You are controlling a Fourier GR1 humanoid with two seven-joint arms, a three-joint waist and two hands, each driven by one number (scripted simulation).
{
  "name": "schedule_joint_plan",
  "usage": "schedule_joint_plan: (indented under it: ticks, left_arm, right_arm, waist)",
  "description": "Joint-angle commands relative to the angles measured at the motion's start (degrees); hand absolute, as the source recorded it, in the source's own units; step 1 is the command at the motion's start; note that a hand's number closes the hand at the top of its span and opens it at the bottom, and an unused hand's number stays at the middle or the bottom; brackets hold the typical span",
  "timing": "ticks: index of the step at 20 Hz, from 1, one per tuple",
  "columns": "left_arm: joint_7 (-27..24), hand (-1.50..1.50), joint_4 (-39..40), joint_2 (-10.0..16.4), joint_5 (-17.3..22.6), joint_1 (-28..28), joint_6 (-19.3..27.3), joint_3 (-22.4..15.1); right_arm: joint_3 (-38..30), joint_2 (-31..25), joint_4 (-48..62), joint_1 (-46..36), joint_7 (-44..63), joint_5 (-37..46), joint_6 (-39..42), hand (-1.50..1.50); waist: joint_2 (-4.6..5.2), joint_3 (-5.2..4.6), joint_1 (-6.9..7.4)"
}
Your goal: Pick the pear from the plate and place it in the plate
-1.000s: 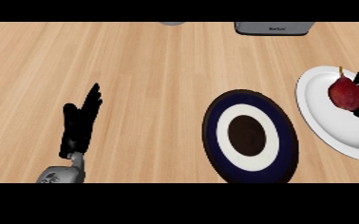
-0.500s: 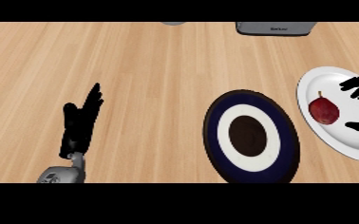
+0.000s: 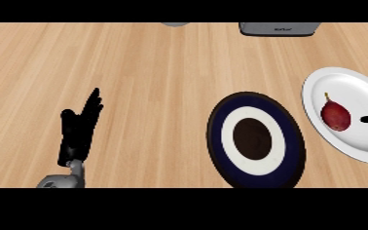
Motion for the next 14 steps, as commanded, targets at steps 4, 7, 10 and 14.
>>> schedule_joint_plan:
  ticks: [4, 7, 10, 14]
  left_arm:
    - [1.75, 0.00, -1.02, -0.21, -0.62, 0.21, 0.10, -0.63]
    - [-0.80, 0.00, 0.10, 0.12, -0.11, -0.19, -0.24, 0.43]
    - [-3.33, 0.00, 1.16, -0.36, 0.85, 2.52, -1.19, 0.49]
    - [0.88, 0.00, 1.02, -0.04, -0.13, -2.14, -0.41, 0.49]
  right_arm:
    - [-6.23, -5.00, 7.06, 0.06, -2.63, -7.74, 12.31, -1.50]
    - [-6.37, -6.70, 7.06, 0.22, -3.77, -9.08, 16.32, -1.50]
    - [-5.49, -4.56, 7.15, 4.99, -7.96, -9.11, 15.24, -1.50]
    - [-4.59, -4.57, 6.03, 4.17, -9.67, -9.69, 16.41, -1.50]
  waist:
    - [0.31, 0.03, 0.51]
    - [0.27, 0.01, 0.38]
    - [0.30, 0.05, 0.29]
    - [0.45, 0.14, 0.40]
